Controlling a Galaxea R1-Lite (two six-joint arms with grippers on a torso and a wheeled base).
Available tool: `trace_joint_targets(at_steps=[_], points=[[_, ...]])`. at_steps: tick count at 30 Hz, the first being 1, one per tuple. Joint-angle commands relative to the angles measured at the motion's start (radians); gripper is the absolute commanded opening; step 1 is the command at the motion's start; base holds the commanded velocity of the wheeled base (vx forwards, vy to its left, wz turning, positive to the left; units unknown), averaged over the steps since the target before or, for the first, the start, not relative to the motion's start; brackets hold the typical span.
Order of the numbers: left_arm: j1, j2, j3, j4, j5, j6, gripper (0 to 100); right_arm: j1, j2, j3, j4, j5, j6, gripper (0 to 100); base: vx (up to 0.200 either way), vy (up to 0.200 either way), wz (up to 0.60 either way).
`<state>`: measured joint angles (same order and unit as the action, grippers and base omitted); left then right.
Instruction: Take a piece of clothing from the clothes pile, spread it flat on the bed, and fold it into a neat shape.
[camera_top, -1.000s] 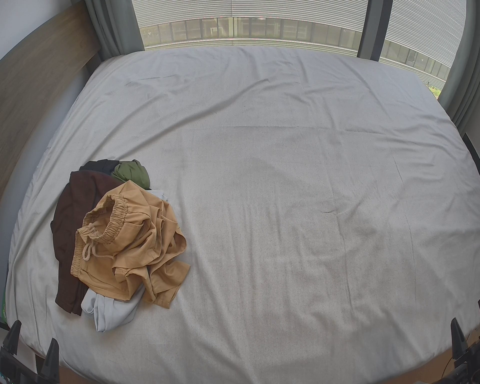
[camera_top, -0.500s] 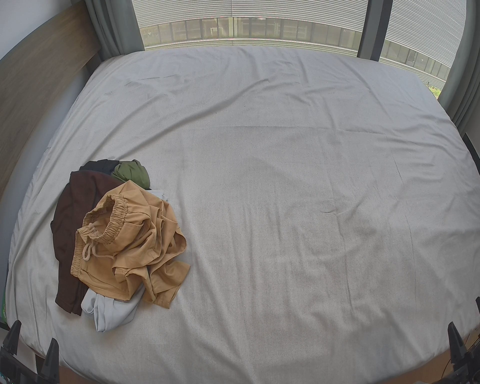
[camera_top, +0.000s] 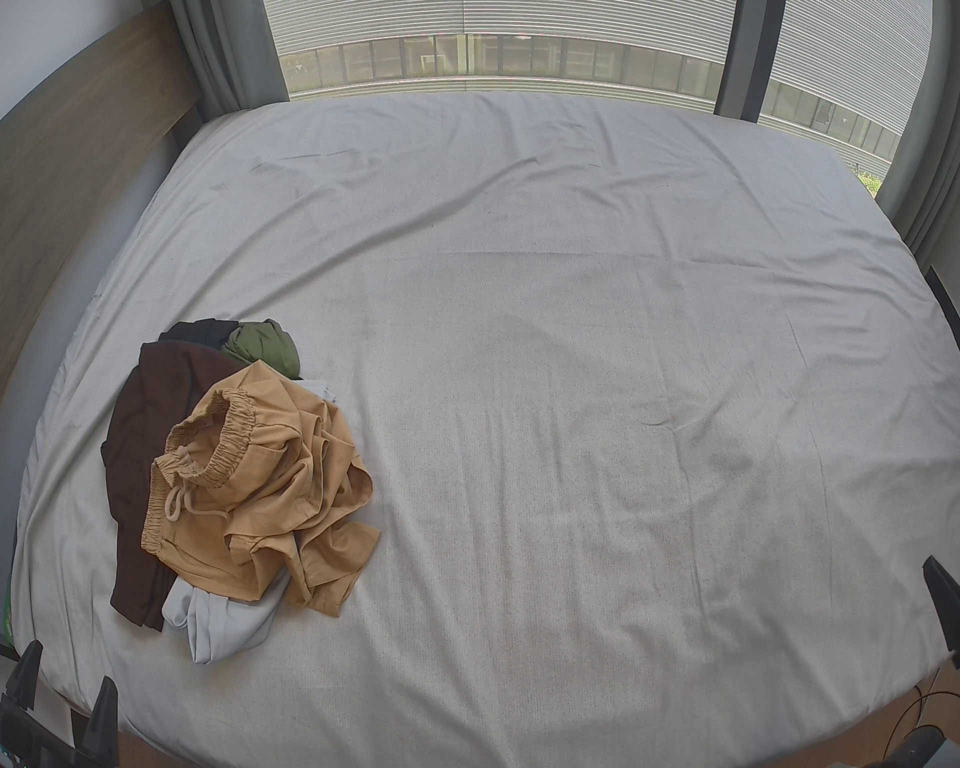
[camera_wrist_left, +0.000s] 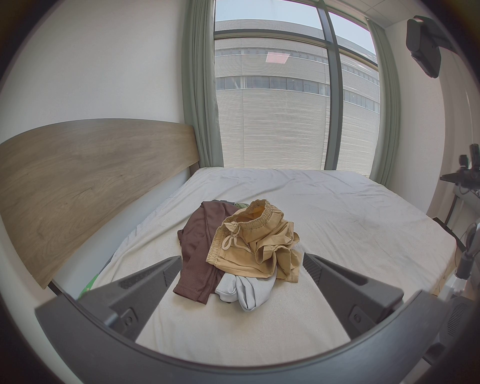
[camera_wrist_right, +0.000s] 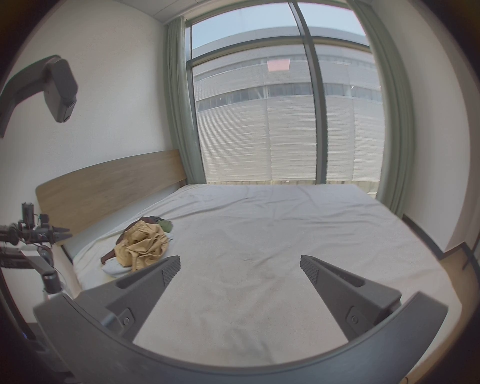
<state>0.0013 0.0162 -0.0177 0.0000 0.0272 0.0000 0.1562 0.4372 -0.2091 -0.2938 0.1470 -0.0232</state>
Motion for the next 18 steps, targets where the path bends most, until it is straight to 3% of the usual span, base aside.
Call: trace_joint_targets(at_steps=[1, 6, 12, 13, 18], points=[[0.000, -0.012, 0.018, 0.000, 0.000, 0.000, 100, 0.089, 0.253, -0.101, -0.030, 0.020, 0.045, 100, 0.000, 0.000, 0.00], [0.000, -0.012, 0.018, 0.000, 0.002, 0.000, 100, 0.135, 0.353, -0.187, -0.031, 0.019, 0.058, 100, 0.000, 0.000, 0.00], [0.000, -0.012, 0.018, 0.000, 0.000, 0.000, 100, 0.135, 0.469, -0.237, -0.090, 0.020, 0.094, 100, 0.000, 0.000, 0.00], [0.000, -0.012, 0.018, 0.000, 0.000, 0.000, 100, 0.138, 0.541, -0.256, -0.139, 0.029, 0.166, 100, 0.000, 0.000, 0.00], [0.000, -0.012, 0.018, 0.000, 0.000, 0.000, 100, 0.149, 0.683, -0.263, -0.231, 0.045, 0.255, 100, 0.000, 0.000, 0.00]])
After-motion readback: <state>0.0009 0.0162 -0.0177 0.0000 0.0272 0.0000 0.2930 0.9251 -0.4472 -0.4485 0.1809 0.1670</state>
